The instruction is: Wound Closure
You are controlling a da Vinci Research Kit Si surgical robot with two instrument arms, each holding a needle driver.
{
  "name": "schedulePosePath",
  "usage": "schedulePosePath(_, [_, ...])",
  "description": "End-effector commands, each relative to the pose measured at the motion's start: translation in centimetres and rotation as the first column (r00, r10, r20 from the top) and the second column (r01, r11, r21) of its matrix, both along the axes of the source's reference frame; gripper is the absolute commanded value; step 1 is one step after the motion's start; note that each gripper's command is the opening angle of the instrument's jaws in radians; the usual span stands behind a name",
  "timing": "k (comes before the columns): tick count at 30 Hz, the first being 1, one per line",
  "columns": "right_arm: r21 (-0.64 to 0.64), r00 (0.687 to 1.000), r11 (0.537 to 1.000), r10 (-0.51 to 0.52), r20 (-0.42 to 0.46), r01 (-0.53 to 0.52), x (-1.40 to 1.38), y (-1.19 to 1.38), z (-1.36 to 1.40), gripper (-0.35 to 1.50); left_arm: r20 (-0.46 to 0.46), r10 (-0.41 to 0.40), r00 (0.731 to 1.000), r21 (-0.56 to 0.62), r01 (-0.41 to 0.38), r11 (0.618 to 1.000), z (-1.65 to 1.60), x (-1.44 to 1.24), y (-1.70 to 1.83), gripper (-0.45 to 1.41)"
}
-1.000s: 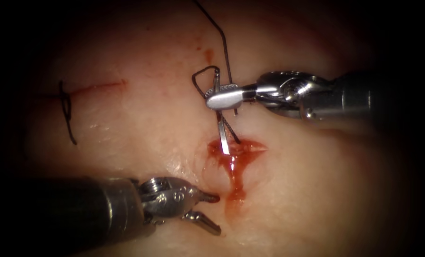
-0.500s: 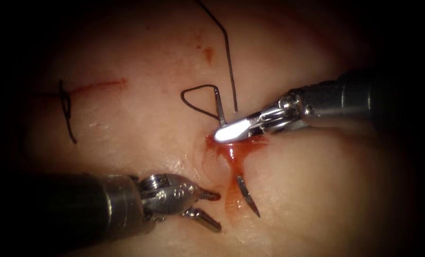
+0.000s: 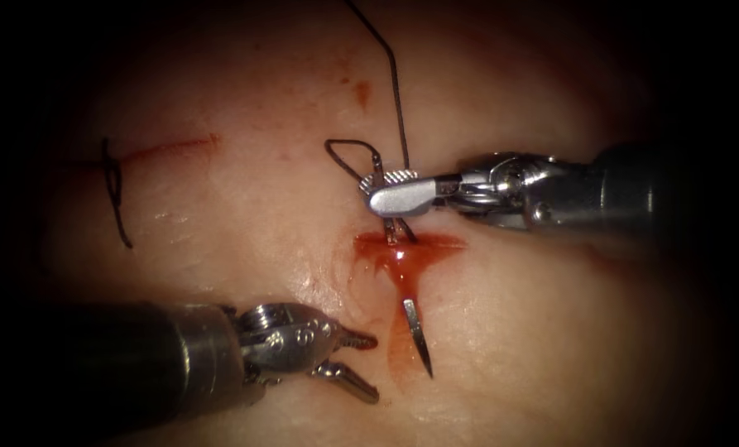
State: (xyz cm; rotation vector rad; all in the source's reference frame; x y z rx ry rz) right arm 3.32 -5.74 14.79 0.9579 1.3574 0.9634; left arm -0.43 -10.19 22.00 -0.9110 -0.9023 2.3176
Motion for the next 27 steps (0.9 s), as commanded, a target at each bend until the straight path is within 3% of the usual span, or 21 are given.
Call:
schedulePosePath(1, [-0.081,1.000,0.997,0.008,0.017,-0.006,-0.03,-0.02,0.10,1.31,0.009,0.008,1.000,-0.021,-0.008,1.000,0.06,-0.05,-0.07,0.71])
schedulePosePath(3, [-0.166,0.998,0.986,0.015,0.053,-0.006,-0.16,0.05,0.12,1.31,0.040,0.015,0.999,-0.083,-0.012,0.996,0.05,-0.07,-0.06,0.71])
schedulePosePath(7, [-0.187,0.992,0.982,0.010,0.129,0.015,-0.40,0.15,0.09,1.42,0.118,0.048,0.992,-0.220,-0.021,0.975,0.02,-0.13,-0.05,0.71])
schedulePosePath(11, [-0.211,0.991,0.977,-0.014,0.134,0.042,-0.65,0.18,-0.01,1.40,0.195,0.095,0.976,-0.362,-0.018,0.932,-0.07,-0.21,-0.06,0.78])
schedulePosePath(16, [-0.245,0.991,0.966,-0.052,0.121,0.081,-0.91,0.11,-0.19,1.30,0.242,0.095,0.966,-0.447,0.024,0.894,-0.21,-0.29,-0.04,0.81])
schedulePosePath(27, [-0.266,0.988,0.957,-0.078,0.131,0.111,-0.96,-0.04,-0.26,1.30,0.261,0.087,0.961,-0.537,0.069,0.841,-0.45,-0.34,0.12,0.83])
